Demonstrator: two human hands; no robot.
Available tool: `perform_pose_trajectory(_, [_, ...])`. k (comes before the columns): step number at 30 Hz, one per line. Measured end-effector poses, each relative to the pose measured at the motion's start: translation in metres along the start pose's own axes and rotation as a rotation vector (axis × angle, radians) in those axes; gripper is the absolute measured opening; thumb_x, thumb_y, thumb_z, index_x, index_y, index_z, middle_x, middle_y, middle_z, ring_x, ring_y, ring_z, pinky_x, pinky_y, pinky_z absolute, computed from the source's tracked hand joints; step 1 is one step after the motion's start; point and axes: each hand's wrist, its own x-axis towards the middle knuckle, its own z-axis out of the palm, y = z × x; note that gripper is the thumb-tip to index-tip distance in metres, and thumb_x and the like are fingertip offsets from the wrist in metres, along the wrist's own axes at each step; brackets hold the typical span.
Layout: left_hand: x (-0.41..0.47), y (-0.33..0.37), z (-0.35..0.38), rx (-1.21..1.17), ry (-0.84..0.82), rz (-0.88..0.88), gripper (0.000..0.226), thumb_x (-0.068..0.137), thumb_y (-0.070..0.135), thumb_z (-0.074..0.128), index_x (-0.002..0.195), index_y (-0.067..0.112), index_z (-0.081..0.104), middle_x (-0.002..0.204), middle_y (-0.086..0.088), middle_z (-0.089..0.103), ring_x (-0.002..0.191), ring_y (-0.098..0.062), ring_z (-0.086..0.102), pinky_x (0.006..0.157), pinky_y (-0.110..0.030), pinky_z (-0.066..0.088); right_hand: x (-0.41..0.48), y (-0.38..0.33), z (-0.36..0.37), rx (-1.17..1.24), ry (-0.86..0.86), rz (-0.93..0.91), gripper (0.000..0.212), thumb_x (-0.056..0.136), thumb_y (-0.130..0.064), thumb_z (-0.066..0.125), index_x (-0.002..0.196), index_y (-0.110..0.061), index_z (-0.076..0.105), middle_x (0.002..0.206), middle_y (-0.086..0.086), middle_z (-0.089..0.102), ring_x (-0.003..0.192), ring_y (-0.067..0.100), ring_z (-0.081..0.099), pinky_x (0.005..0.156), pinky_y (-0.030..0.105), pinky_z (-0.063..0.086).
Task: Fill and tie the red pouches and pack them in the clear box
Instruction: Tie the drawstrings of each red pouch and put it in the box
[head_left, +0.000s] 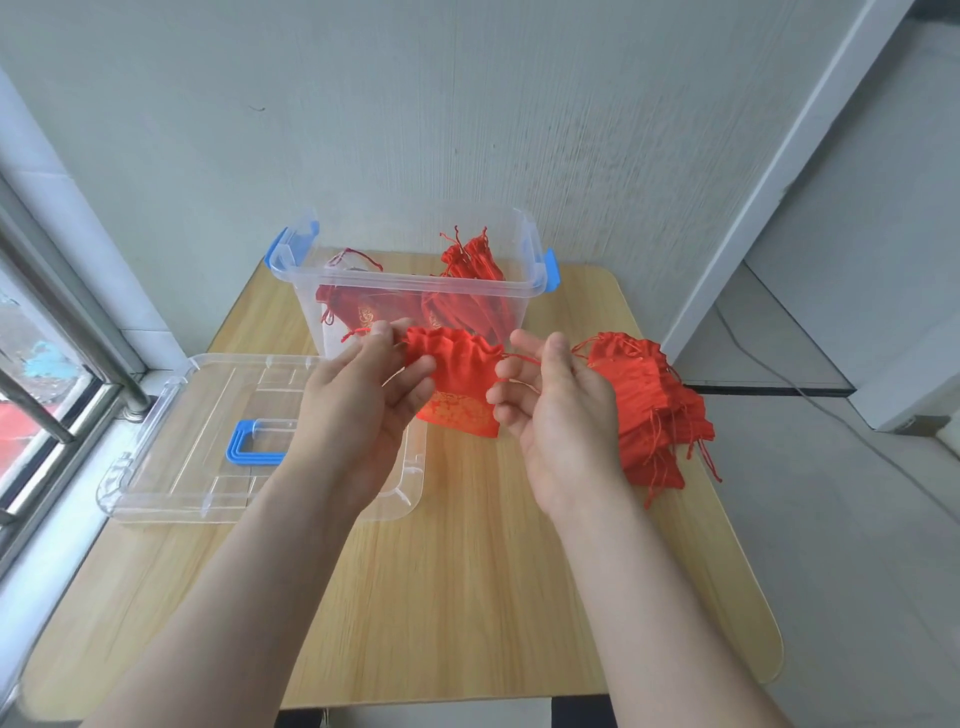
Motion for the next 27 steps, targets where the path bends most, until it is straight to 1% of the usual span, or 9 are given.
perform_pose_trajectory(3, [0.003,0.001,-0.001,-0.119,0.019,-0.049,0.017,0.108,0.015,0.058,0.116,0.011,0.073,0.091,-0.002,0.069,0.08,-0.011,0.074,0.074,-0.025,0.063,-0.004,-0.004,0.002,0.043,-0.01,0.014,0.039,0.114,-0.035,0.046,0.116,-0.005,0.07,0.08,0.007,0.077,0.065,0.018,0.075,0.052,0.023,0.053])
perform_pose_trajectory(5, [0.004,0.002,-0.001,-0.18,0.024,-0.074,0.019,0.109,0.017,0.057,0.117,0.011,0.073,0.091,-0.001,0.07,0.077,-0.01,0.074,0.072,-0.024,0.063,-0.005,-0.007,0.002,0.116,-0.013,0.034,0.033,0.112,-0.033,0.053,0.116,-0.004,0.069,0.092,0.007,0.081,0.08,0.02,0.08,0.057,0.022,0.056])
perform_pose_trajectory(9, [0.001,0.002,0.001,-0.25,-0.01,-0.115,0.028,0.113,0.026,0.048,0.117,0.014,0.072,0.097,0.001,0.077,0.071,-0.008,0.07,0.068,-0.024,0.061,-0.005,-0.01,0.0,0.233,-0.033,0.081,0.02,0.109,-0.012,0.056,0.123,-0.001,0.066,0.111,0.009,0.081,0.098,0.024,0.08,0.071,0.026,0.06])
perform_pose_trajectory(12, [-0.002,0.003,0.004,-0.275,-0.029,-0.143,0.026,0.113,0.025,0.048,0.113,0.014,0.072,0.1,0.001,0.077,0.068,-0.008,0.067,0.067,-0.024,0.06,-0.004,-0.008,0.001,0.245,-0.002,0.075,0.024,0.113,-0.016,0.049,0.119,-0.001,0.066,0.105,0.012,0.081,0.09,0.023,0.081,0.068,0.026,0.061])
perform_pose_trajectory(16, [0.001,0.004,0.003,-0.266,0.001,-0.165,0.023,0.111,0.021,0.051,0.112,0.015,0.072,0.081,0.005,0.066,0.06,-0.007,0.055,0.062,-0.022,0.055,0.002,0.0,0.0,0.298,0.127,0.098,0.029,0.113,-0.028,0.052,0.109,-0.008,0.072,0.081,0.004,0.068,0.066,0.013,0.066,0.058,0.023,0.055])
perform_pose_trajectory(19, [0.002,0.002,0.003,-0.203,0.032,-0.159,0.022,0.11,0.022,0.053,0.109,0.015,0.074,0.073,0.005,0.06,0.062,-0.009,0.05,0.068,-0.025,0.054,0.002,-0.001,-0.001,0.386,0.16,0.155,0.031,0.113,-0.032,0.048,0.104,-0.01,0.067,0.089,0.01,0.072,0.066,0.014,0.069,0.053,0.022,0.054])
perform_pose_trajectory(21, [0.001,0.003,0.004,-0.189,0.04,-0.154,0.023,0.11,0.022,0.052,0.105,0.015,0.073,0.068,0.005,0.057,0.065,-0.011,0.052,0.078,-0.027,0.054,0.001,-0.005,0.0,0.458,0.145,0.212,0.032,0.114,-0.034,0.044,0.1,-0.012,0.063,0.083,0.009,0.076,0.061,0.013,0.072,0.047,0.02,0.051])
perform_pose_trajectory(24, [0.002,0.005,0.003,-0.212,0.055,-0.116,0.022,0.111,0.018,0.049,0.103,0.014,0.069,0.064,0.004,0.053,0.074,-0.014,0.064,0.088,-0.031,0.055,0.004,-0.006,-0.001,0.403,0.165,0.235,0.034,0.114,-0.037,0.045,0.097,-0.016,0.064,0.058,-0.005,0.053,0.046,0.009,0.056,0.041,0.02,0.042])
perform_pose_trajectory(27, [0.004,0.005,0.001,-0.303,0.091,-0.094,0.02,0.111,0.011,0.047,0.104,0.01,0.065,0.066,0.0,0.05,0.074,-0.018,0.071,0.083,-0.035,0.063,0.008,0.0,-0.005,0.277,0.217,0.251,0.033,0.114,-0.04,0.046,0.096,-0.019,0.064,0.056,-0.009,0.034,0.041,0.006,0.035,0.038,0.019,0.028])
